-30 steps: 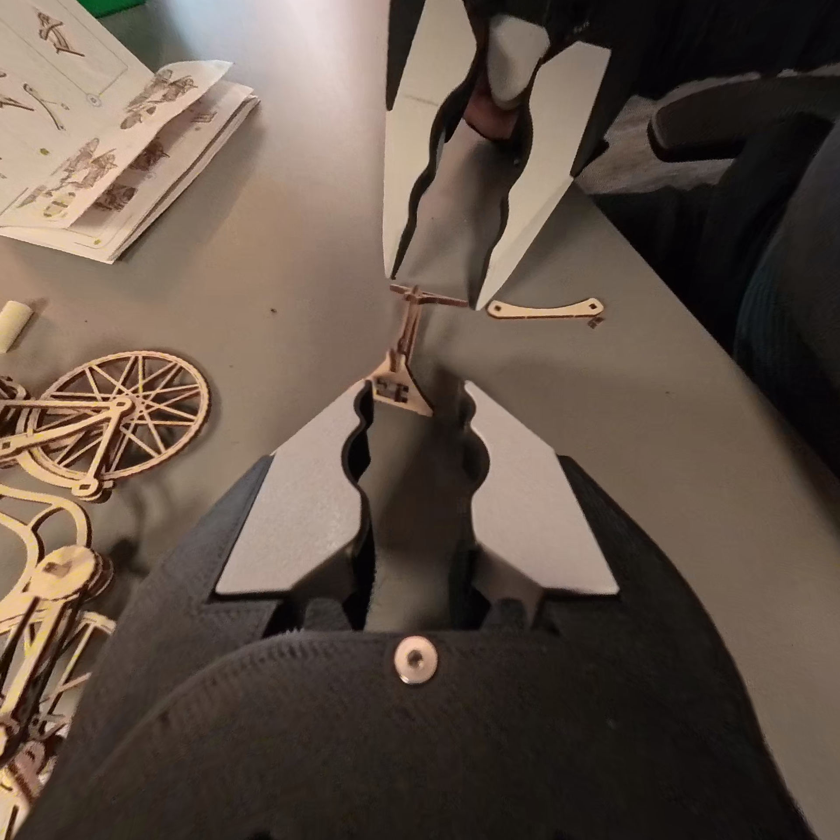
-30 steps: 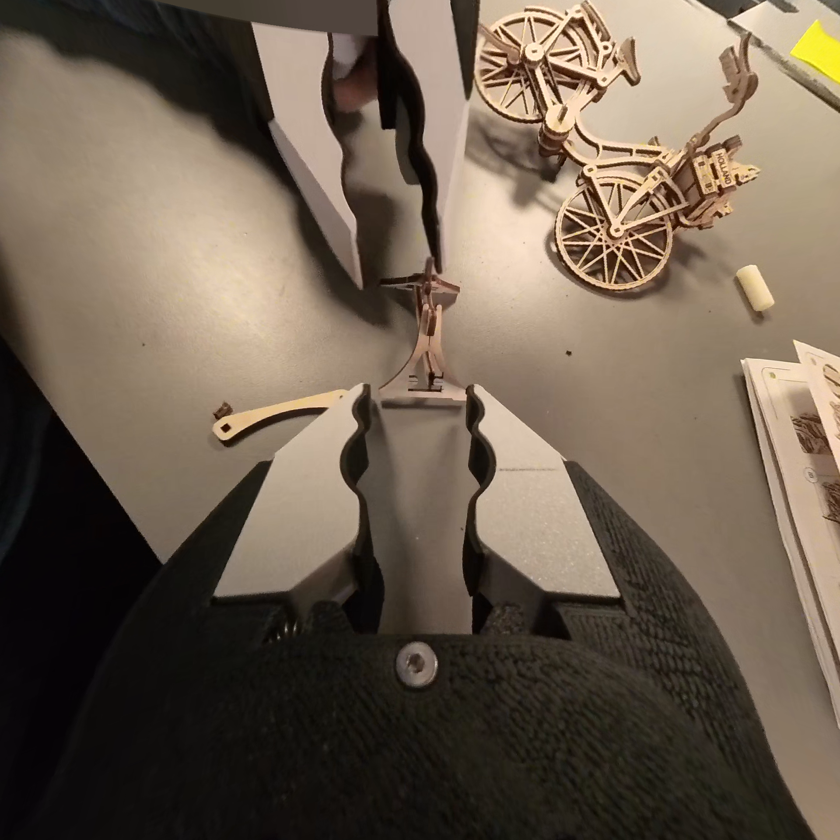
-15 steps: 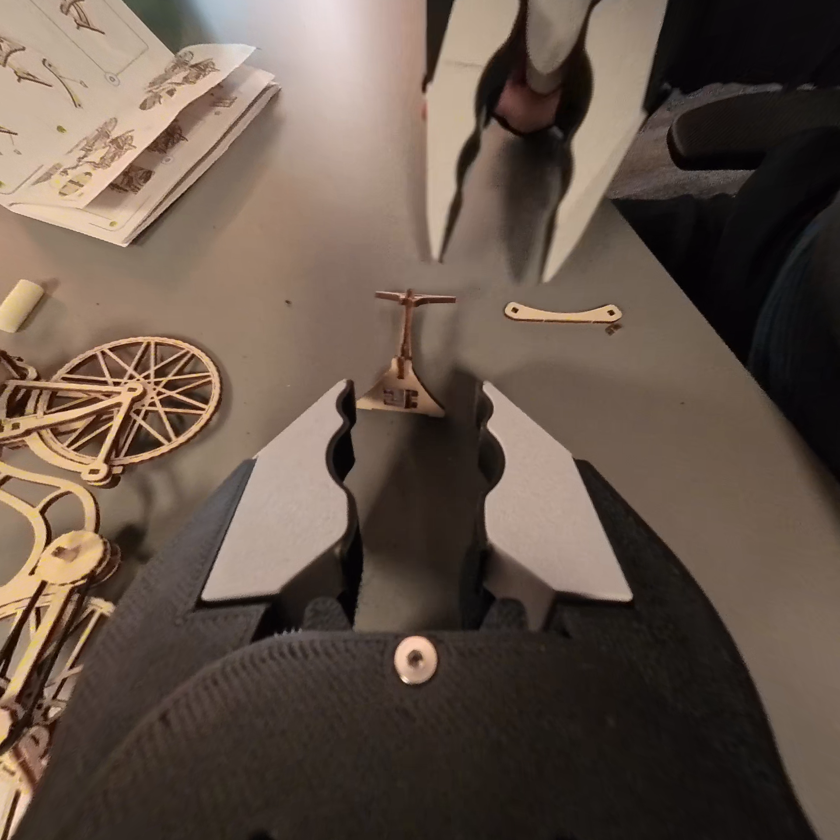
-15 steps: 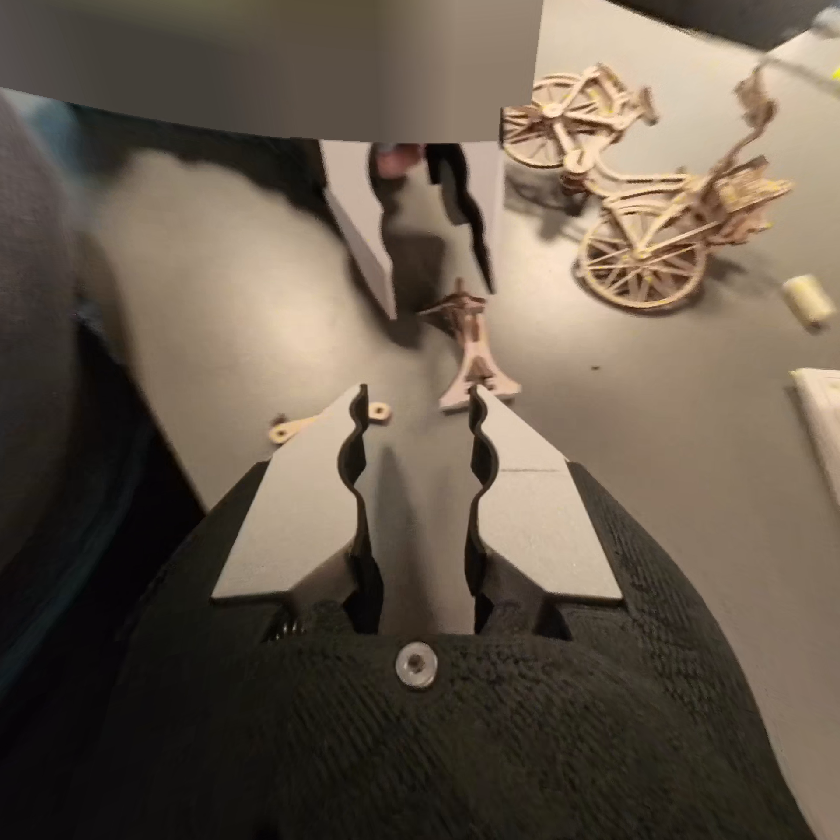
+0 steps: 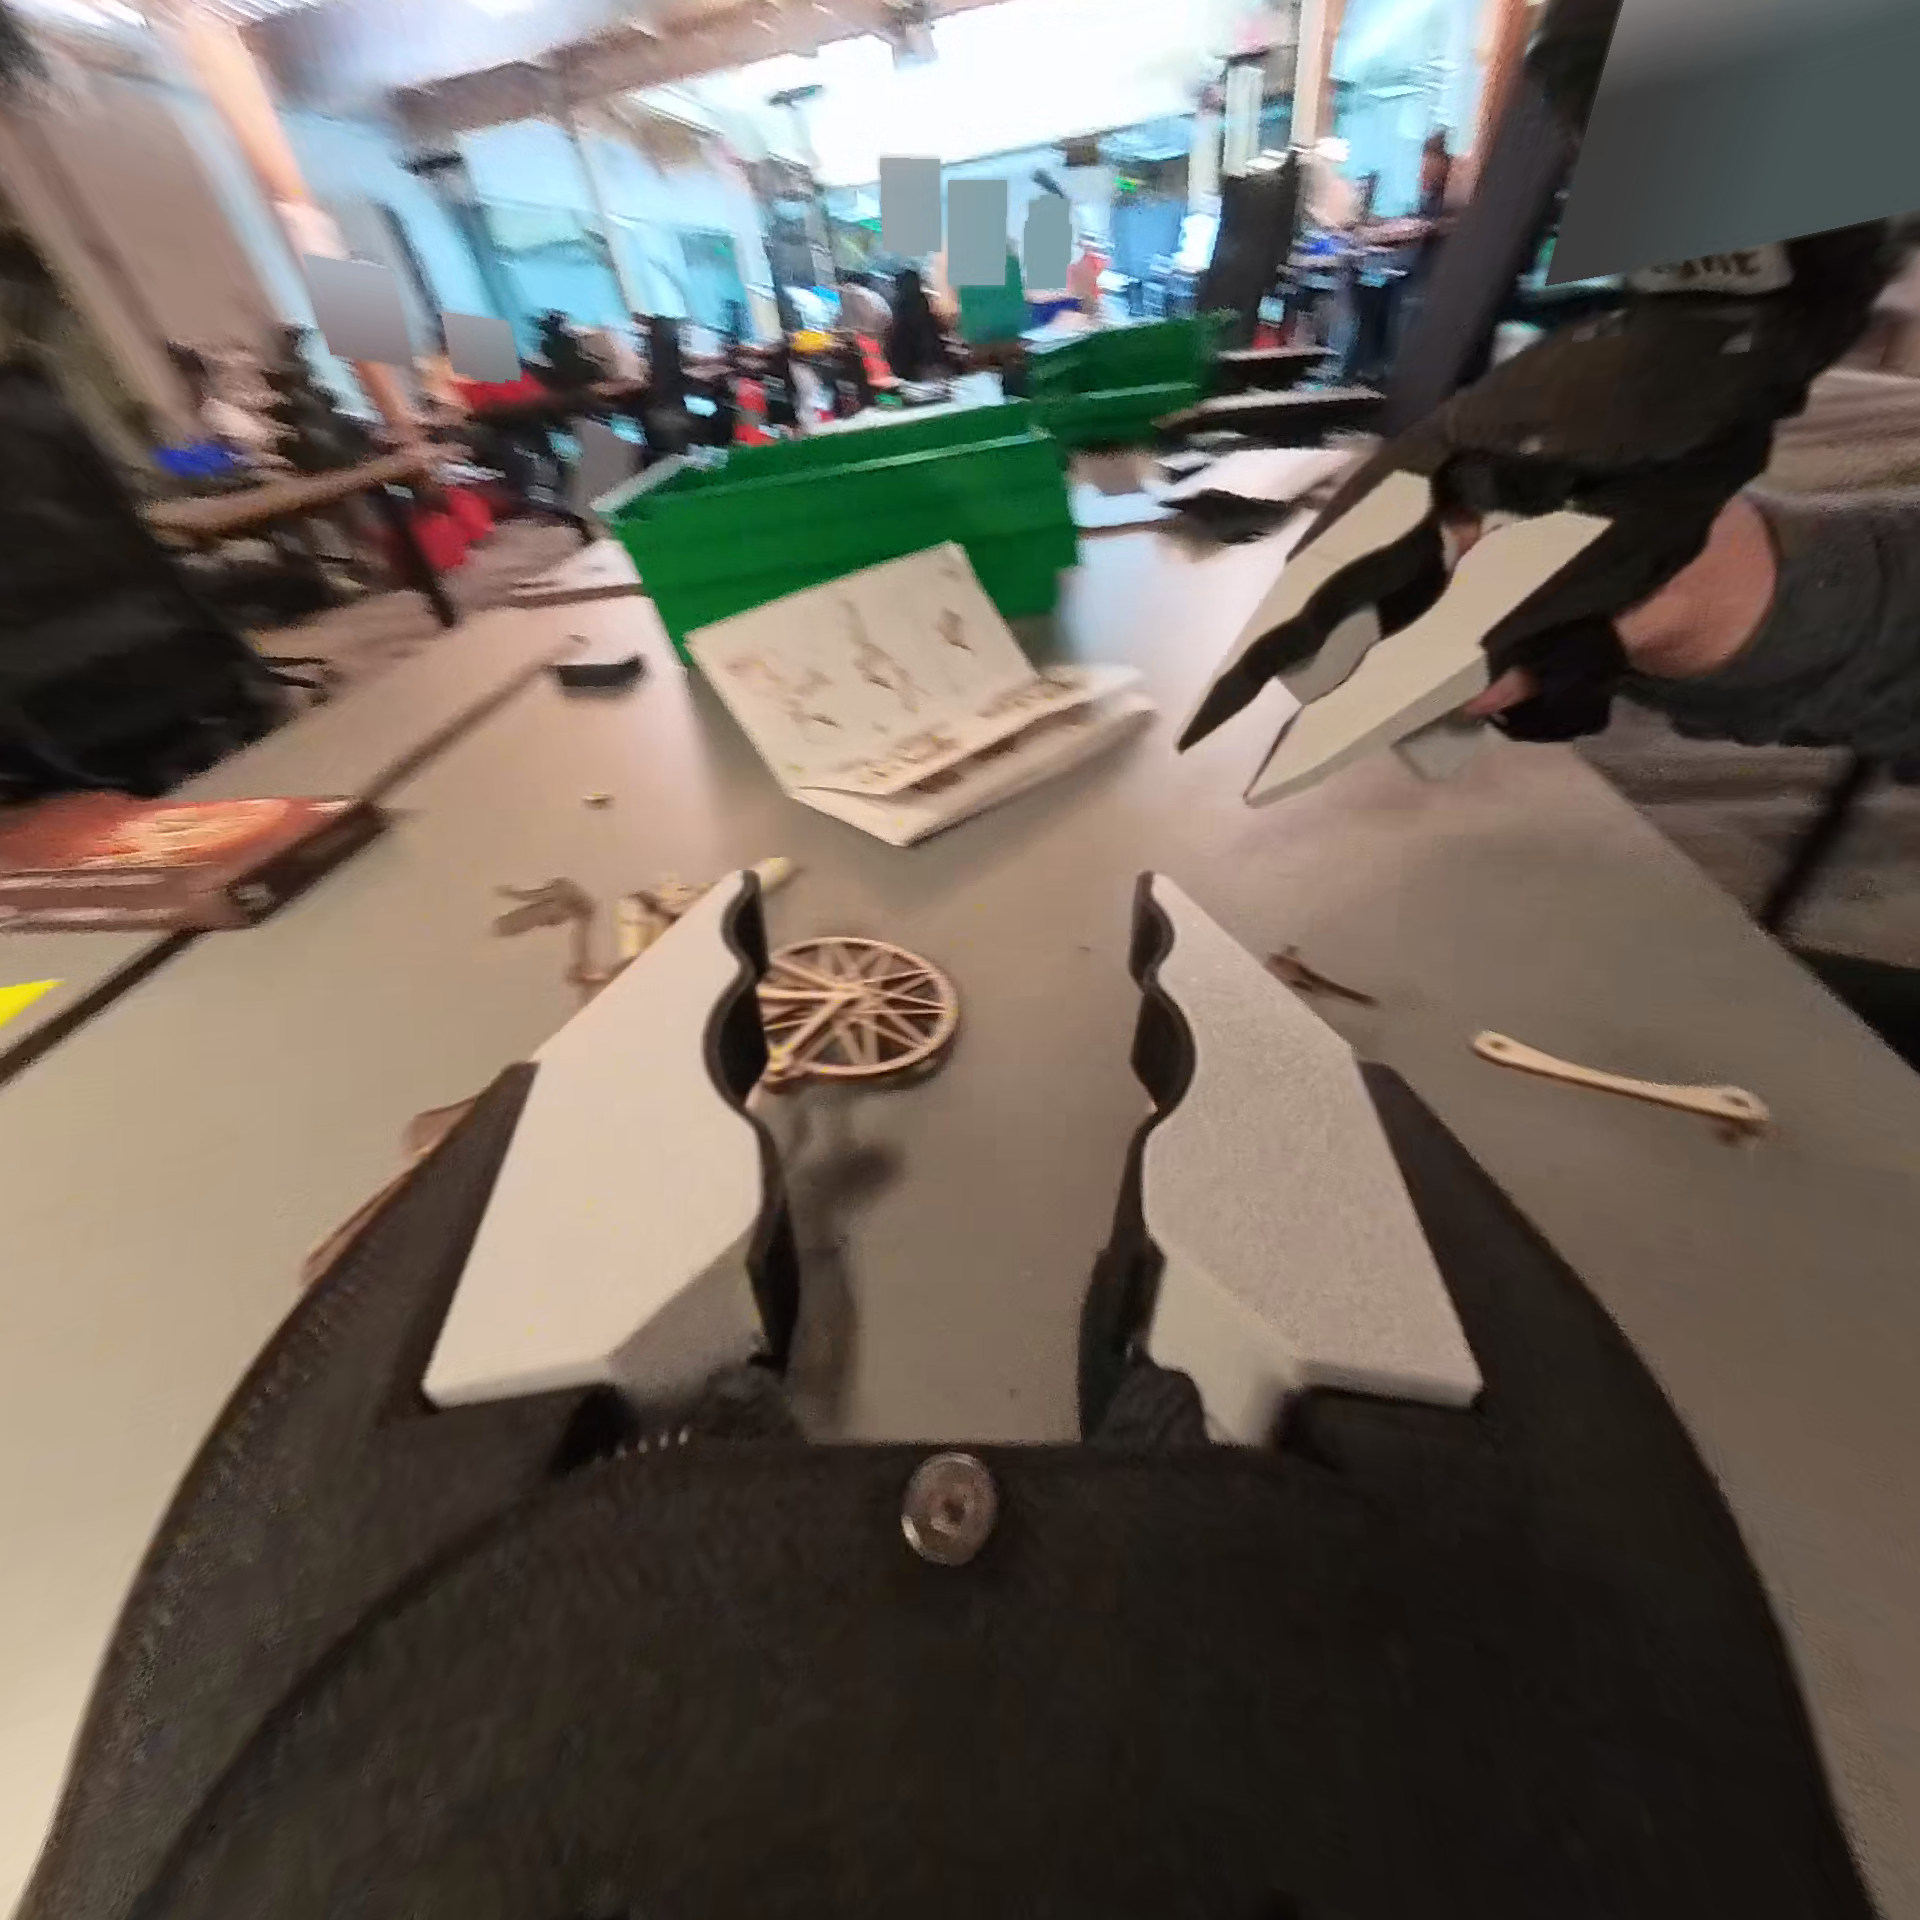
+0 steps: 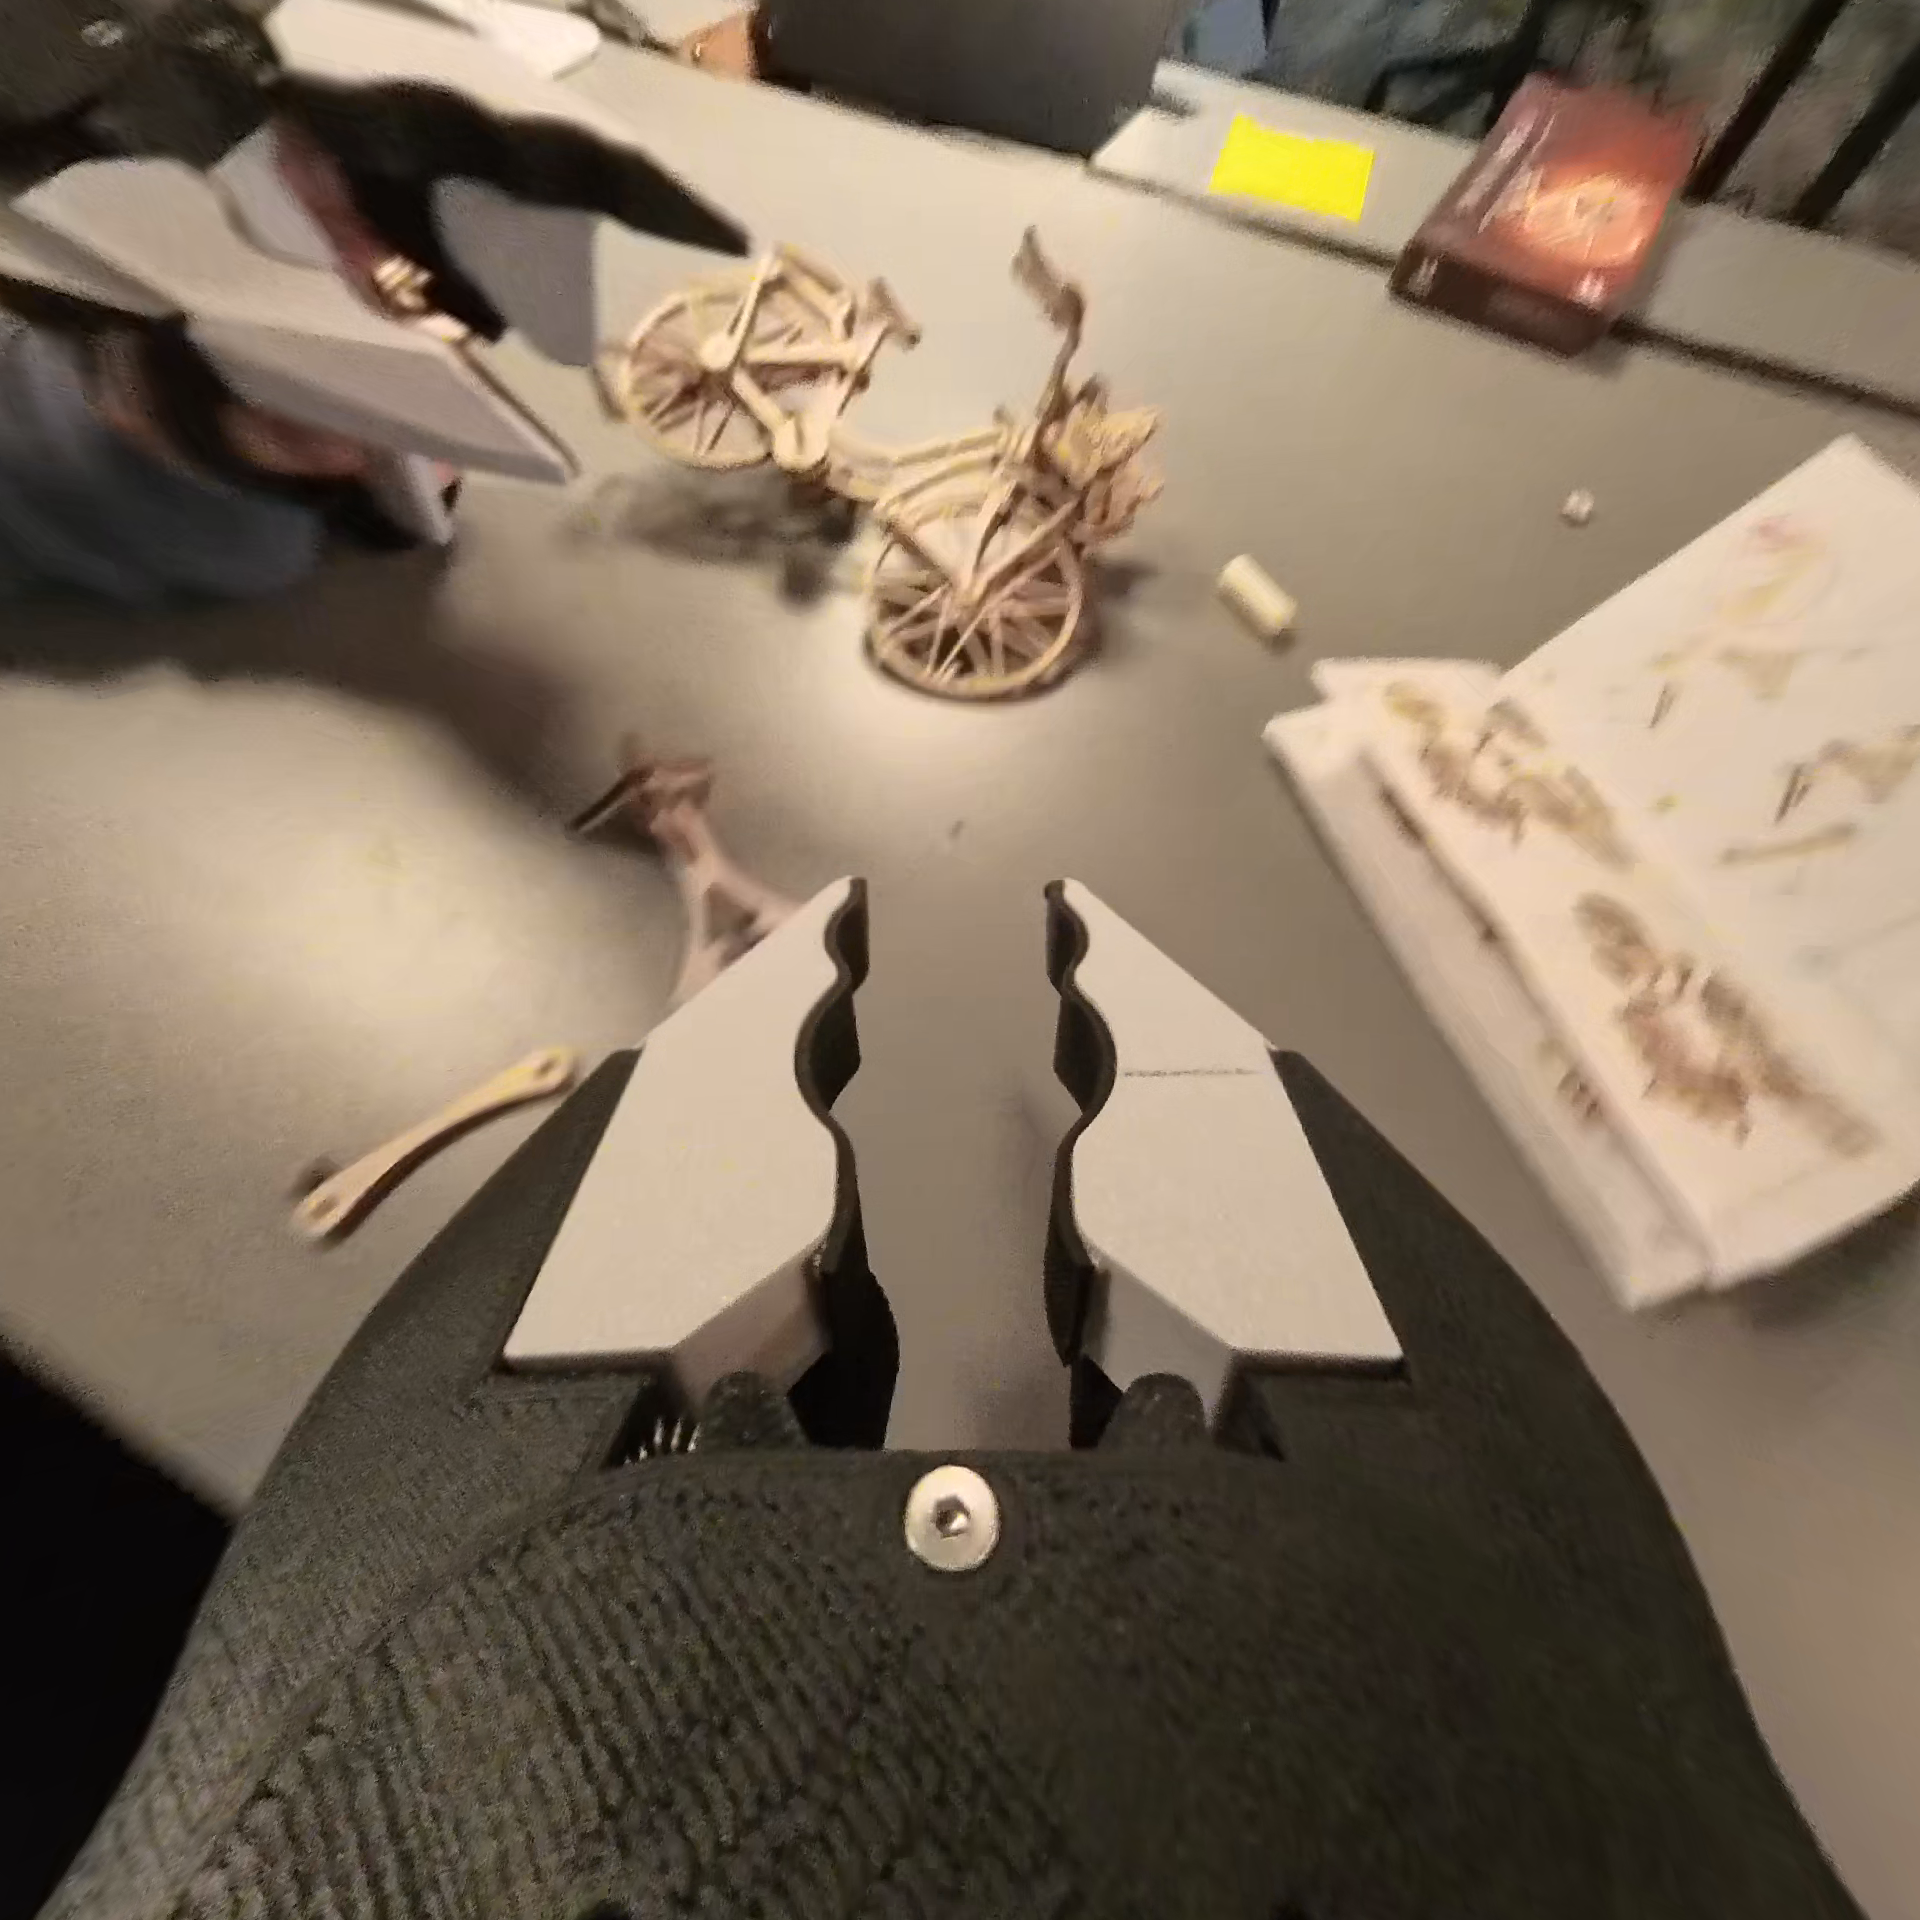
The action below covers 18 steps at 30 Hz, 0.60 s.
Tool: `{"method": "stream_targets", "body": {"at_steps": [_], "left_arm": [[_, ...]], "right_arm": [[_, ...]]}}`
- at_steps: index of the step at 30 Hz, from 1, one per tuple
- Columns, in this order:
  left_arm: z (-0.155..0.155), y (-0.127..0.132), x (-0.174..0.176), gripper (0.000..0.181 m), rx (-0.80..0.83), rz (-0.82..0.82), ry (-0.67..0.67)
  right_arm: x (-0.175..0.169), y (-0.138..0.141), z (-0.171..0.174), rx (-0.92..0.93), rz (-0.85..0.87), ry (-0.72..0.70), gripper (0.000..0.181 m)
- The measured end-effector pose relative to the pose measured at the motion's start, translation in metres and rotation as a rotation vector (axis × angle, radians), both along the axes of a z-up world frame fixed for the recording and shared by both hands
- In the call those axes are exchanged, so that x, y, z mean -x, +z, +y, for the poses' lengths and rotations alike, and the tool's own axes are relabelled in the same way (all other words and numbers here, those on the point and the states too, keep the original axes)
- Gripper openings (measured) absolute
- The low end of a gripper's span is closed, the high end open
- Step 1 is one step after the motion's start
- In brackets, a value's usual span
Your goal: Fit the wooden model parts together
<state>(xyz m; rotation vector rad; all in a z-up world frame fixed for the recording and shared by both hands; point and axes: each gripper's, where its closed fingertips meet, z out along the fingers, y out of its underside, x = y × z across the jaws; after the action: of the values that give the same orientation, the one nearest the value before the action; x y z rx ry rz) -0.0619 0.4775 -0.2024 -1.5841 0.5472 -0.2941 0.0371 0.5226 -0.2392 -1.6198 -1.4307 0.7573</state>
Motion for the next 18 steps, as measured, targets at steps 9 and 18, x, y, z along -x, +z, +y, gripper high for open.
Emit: {"method": "stream_targets", "body": {"at_steps": [9, 18], "left_arm": [[-0.006, 0.010, 0.021, 0.066, -0.088, 0.016, 0.154], [-0.015, 0.003, -0.008, 0.069, -0.044, 0.022, -0.023]], "right_arm": [[0.101, -0.028, 0.096, -0.059, -0.339, 0.323, 0.034], [0.113, -0.050, 0.110, -0.018, -0.429, 0.366, 0.007]]}}
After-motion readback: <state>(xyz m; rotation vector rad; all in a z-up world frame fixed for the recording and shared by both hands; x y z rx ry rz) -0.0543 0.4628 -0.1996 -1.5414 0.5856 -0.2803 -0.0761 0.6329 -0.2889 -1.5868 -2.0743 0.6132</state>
